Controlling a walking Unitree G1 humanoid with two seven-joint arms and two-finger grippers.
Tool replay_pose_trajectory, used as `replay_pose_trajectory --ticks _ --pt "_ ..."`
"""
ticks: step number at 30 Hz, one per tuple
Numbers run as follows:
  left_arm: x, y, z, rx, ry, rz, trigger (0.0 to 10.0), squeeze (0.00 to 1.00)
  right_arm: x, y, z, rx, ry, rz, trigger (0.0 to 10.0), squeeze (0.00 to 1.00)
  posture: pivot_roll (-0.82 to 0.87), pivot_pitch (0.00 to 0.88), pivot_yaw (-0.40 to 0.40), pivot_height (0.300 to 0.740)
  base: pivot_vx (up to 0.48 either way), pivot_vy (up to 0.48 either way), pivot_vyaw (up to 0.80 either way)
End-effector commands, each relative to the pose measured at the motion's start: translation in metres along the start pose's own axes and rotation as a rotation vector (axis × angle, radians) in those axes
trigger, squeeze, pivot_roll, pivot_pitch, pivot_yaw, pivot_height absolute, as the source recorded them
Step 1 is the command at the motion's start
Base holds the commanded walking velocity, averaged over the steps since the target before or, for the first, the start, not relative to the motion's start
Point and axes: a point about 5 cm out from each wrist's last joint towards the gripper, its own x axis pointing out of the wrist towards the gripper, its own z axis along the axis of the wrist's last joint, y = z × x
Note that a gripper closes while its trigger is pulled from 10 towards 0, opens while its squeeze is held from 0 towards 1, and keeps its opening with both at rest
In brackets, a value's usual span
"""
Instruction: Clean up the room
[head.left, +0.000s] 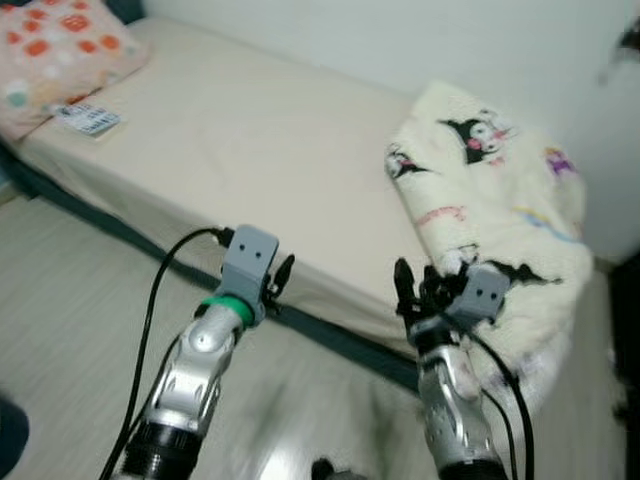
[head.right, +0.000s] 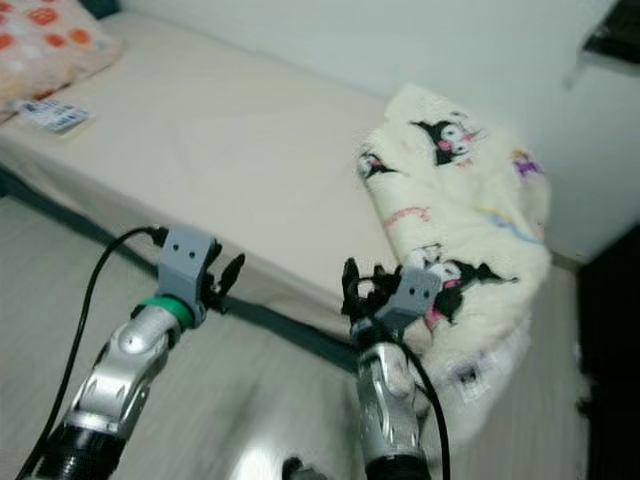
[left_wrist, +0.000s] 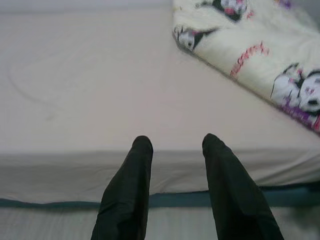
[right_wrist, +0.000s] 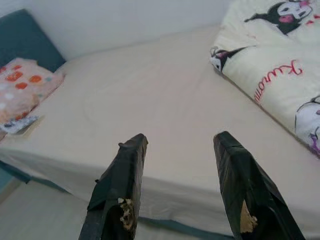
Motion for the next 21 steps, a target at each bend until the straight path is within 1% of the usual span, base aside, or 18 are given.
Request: replay_pose_trajectory --ticks 1,11,21 --pt "0.0009 -0.0069 -0.0015 -0.002 0.008 -0.026 10.0 0.0 -0.004 -0.0064 -0.0007 0.01 -0.002 -0.025 10.0 0.0 0.08 0.097 0.046 0.74 0.0 0.0 -0.79" --pt "0.0015 -0.0064 -0.0012 0.0 0.007 -0.026 10.0 0.0 -0.0053 -0.0056 -0.0007 0.013 -0.005 -0.017 10.0 0.0 0.08 0.095 0.047 0.74 0.0 0.0 -0.79" --pt "0.0027 -0.0061 -0.0009 0.001 0.004 -0.025 10.0 0.0 -0.0043 -0.0091 0.0007 0.005 -0.008 -0.024 10.0 0.0 0.08 0.095 0.045 0.74 0.0 0.0 -0.79"
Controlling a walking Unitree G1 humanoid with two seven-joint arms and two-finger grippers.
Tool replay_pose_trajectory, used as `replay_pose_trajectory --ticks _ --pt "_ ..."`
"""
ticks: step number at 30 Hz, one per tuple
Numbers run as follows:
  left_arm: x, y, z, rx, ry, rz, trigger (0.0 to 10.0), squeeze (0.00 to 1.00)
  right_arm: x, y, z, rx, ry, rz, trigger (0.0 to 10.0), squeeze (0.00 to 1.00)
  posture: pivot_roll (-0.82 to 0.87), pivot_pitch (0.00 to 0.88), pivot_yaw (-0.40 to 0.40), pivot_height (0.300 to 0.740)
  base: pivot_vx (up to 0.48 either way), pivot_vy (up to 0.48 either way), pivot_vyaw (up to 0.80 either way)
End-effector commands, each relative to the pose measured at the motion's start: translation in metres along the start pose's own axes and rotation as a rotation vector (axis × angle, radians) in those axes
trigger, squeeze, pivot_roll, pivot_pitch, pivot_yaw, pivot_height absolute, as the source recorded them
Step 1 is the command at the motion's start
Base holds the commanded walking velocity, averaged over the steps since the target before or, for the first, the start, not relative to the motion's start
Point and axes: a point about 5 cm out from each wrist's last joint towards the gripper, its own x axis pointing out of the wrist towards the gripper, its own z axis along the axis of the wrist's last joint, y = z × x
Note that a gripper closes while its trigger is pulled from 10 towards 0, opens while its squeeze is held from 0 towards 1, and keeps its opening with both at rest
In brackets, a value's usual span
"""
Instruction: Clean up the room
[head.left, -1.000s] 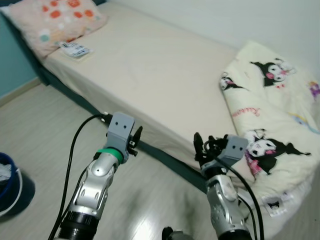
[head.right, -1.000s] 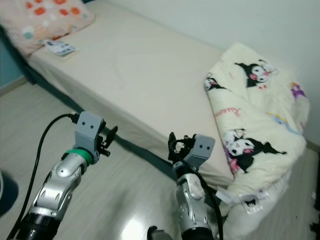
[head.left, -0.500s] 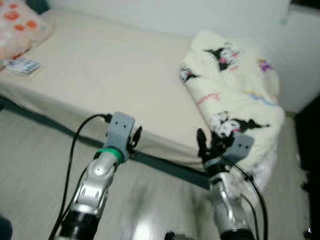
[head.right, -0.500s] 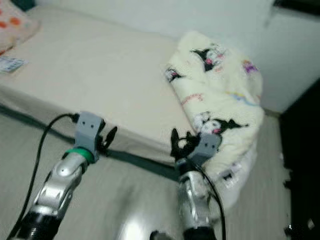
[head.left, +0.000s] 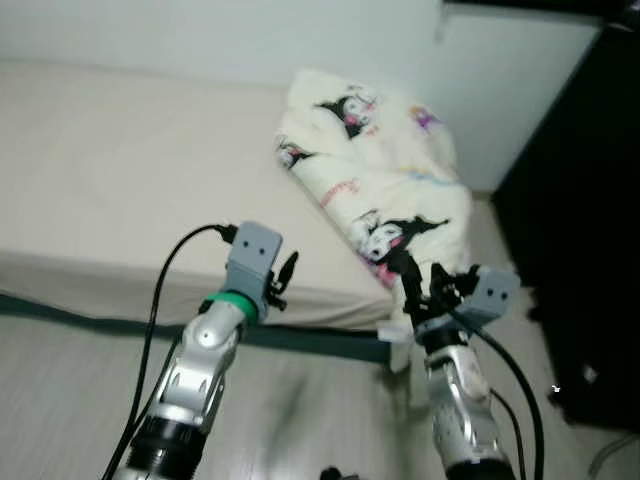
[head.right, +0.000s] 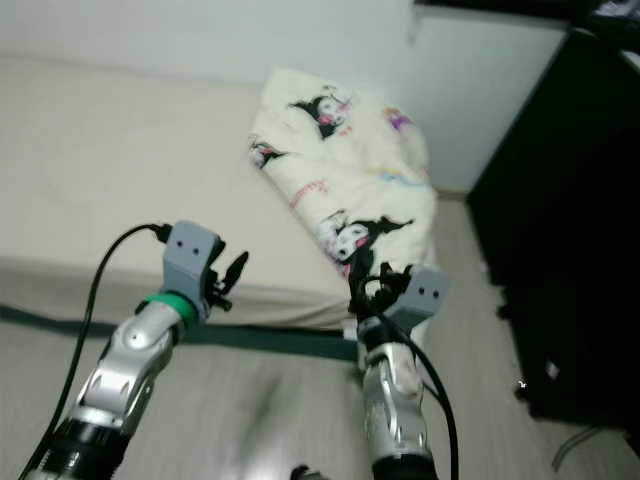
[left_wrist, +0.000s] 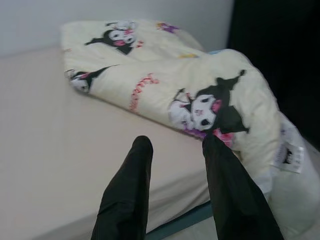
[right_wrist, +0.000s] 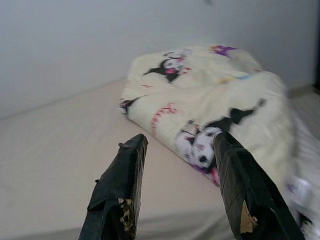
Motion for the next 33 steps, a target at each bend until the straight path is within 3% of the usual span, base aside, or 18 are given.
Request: replay_pose_trajectory --ticks 1,9,27,33 --pt "-0.0016 -0.0009 -0.007 -0.003 0.024 0.0 10.0 0.0 -0.0031 -0.004 -0.0032 0.003 0.014 -0.016 10.0 0.0 0.08 0.095 0.045 0.74 0.0 0.0 -0.79" --pt "-0.0016 -0.0017 -0.0076 -0.001 0.019 0.009 10.0 0.0 -0.0015 -0.0063 -0.0028 -0.022 0.019 -0.014 10.0 0.0 0.08 0.088 0.038 0.74 0.0 0.0 -0.74" --pt "-0.0028 -0.0027 -0.007 0.005 -0.001 0.015 10.0 0.0 -0.003 -0.0057 -0.0036 -0.032 0.021 -0.007 10.0 0.0 0.08 0.093 0.032 0.74 0.453 0.0 0.0" --pt "-0.0038 -0.0026 -0.0082 -0.008 0.006 0.016 10.0 0.0 -0.0028 -0.0052 -0.0044 -0.033 0.025 -0.003 10.0 0.0 0.08 0.093 0.032 0.74 0.054 0.0 0.0"
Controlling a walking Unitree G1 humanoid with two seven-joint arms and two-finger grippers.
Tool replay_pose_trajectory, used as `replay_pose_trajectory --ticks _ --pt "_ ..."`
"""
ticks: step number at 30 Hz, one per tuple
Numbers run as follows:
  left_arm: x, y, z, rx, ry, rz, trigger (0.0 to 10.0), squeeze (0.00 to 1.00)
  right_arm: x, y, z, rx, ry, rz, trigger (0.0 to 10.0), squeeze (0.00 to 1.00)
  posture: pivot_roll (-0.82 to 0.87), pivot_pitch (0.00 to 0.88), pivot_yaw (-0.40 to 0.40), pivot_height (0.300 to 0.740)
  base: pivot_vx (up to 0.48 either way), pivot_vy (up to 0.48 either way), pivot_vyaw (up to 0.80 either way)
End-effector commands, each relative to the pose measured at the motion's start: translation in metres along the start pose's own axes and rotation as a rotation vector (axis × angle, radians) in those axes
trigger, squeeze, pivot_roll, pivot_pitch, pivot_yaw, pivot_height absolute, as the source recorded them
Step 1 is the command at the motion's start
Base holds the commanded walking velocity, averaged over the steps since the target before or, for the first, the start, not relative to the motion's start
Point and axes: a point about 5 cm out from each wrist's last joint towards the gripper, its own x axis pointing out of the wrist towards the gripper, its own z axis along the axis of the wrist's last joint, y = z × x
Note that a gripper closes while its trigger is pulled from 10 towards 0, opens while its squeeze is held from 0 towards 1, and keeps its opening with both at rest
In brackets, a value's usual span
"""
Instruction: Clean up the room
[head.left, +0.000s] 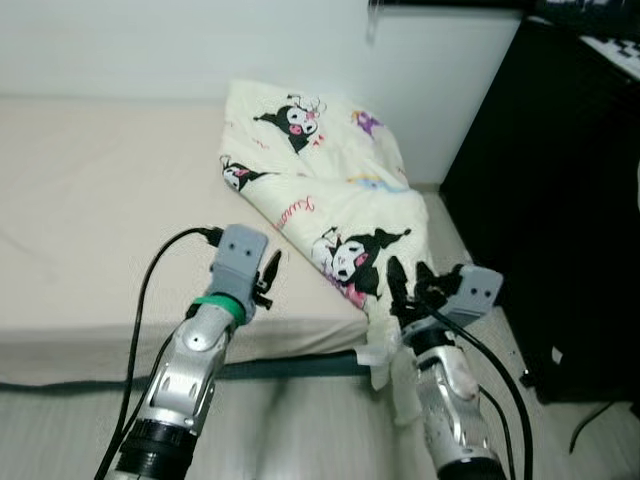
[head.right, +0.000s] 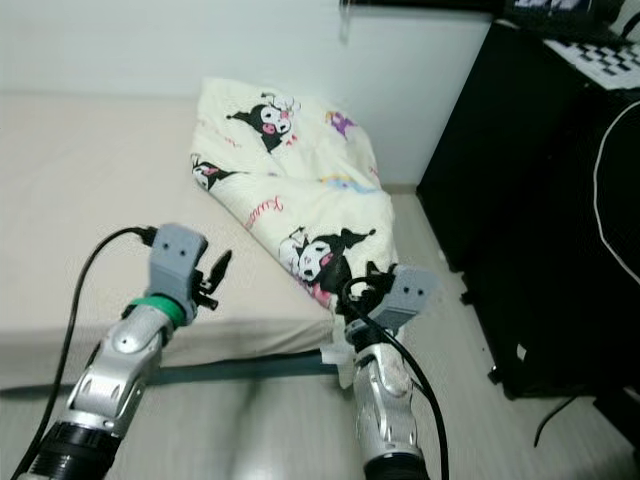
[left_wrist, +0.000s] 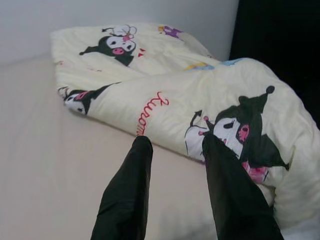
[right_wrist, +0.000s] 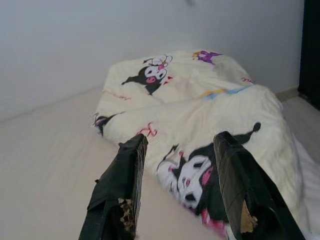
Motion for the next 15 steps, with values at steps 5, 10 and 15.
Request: replay_pose_trajectory --ticks 5,10,15 --pt "-0.0022 -0.0048 -0.0021 -0.006 0.004 -0.017 10.0 0.0 -0.0042 -0.0026 -0.0042 0.003 0.022 -0.003 10.0 0.0 0.08 0.096 0.034 0.74 0.0 0.0 0.0" --pt "-0.0014 -0.0043 -0.0017 -0.003 0.003 -0.018 10.0 0.0 -0.0052 0.0004 -0.0073 -0.017 0.039 0.005 10.0 0.0 0.08 0.094 0.037 0.735 0.0 0.0 0.0" --pt "-0.0008 -0.0041 -0.0014 -0.002 0.002 -0.019 10.0 0.0 -0.0053 0.0008 -0.0085 -0.017 0.041 0.001 10.0 0.0 0.08 0.094 0.037 0.72 0.0 0.0 0.0"
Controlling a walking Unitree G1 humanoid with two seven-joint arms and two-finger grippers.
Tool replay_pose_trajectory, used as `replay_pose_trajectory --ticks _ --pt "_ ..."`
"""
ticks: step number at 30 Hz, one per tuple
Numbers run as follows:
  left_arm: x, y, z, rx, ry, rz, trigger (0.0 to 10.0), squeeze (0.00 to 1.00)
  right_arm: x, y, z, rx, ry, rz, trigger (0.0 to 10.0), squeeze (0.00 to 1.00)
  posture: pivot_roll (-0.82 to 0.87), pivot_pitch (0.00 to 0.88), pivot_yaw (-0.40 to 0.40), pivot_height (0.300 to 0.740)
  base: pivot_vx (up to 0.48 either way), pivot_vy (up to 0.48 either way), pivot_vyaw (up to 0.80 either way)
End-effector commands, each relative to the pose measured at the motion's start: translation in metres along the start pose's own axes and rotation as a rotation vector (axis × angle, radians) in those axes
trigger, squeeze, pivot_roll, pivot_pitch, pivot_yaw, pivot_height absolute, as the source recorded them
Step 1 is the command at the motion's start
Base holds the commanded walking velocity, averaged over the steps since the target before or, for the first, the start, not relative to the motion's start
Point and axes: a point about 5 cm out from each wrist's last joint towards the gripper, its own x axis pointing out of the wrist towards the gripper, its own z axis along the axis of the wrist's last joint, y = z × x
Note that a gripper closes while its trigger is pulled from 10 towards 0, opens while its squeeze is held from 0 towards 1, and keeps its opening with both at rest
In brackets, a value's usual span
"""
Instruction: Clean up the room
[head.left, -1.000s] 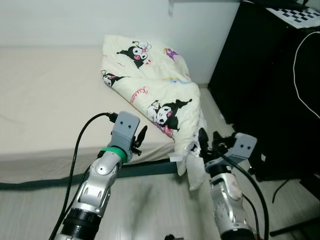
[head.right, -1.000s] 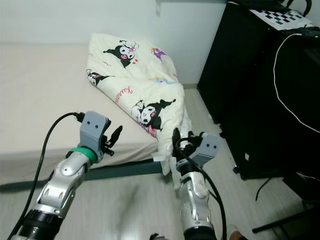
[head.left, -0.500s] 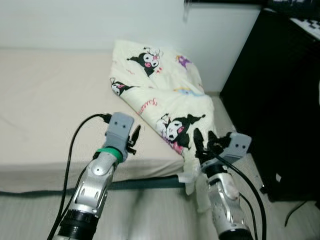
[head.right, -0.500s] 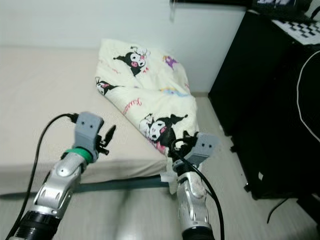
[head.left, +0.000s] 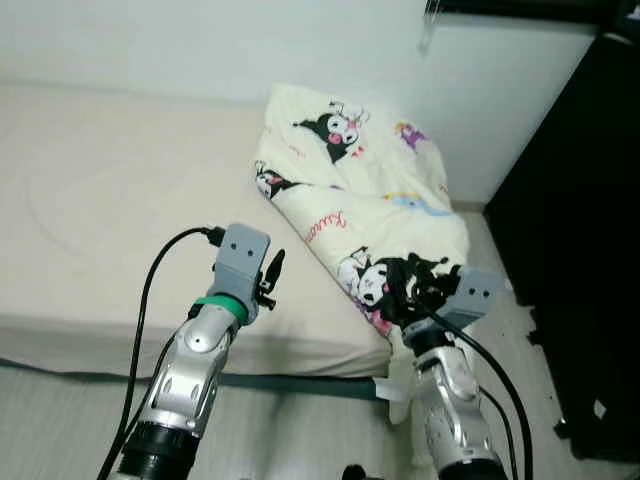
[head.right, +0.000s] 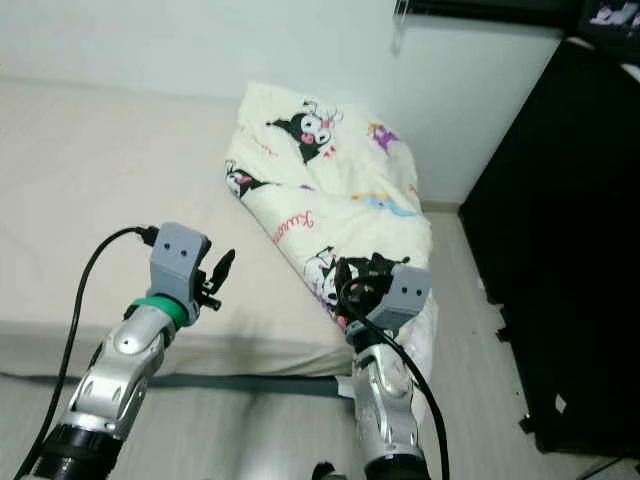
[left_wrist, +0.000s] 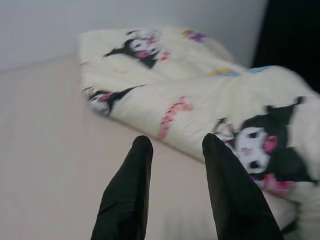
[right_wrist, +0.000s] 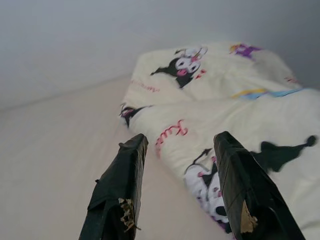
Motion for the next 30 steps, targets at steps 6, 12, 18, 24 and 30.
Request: replay_pose_trajectory --ticks 6,12,18,24,30 --pt "0.0007 -0.004 -0.0029 0.002 0.013 -0.023 10.0 0.0 -0.0042 -0.006 -0.0047 0.006 0.016 -0.027 10.0 0.0 0.08 0.09 0.042 0.705 0.0 0.0 0.0" --pt "0.0005 -0.0031 -0.0034 0.006 0.016 -0.027 10.0 0.0 -0.0044 -0.0072 -0.0039 0.013 0.01 -0.035 10.0 0.0 0.08 0.09 0.049 0.675 0.0 0.0 0.0" --pt "0.0004 -0.0038 -0.0036 0.008 0.017 -0.03 10.0 0.0 -0.0052 -0.0076 -0.0042 0.013 0.009 -0.036 10.0 0.0 0.08 0.09 0.049 0.655 0.0 0.0 0.0" --pt "-0.0004 -0.004 -0.0045 0.012 0.019 -0.033 10.0 0.0 -0.0053 -0.007 -0.0045 0.015 0.008 -0.037 10.0 0.0 0.08 0.092 0.052 0.63 0.0 0.0 0.0" --pt "-0.0007 -0.0042 -0.0051 0.014 0.022 -0.033 10.0 0.0 -0.0052 -0.0075 -0.0039 0.016 0.005 -0.038 10.0 0.0 0.08 0.092 0.052 0.6 0.0 0.0 0.0"
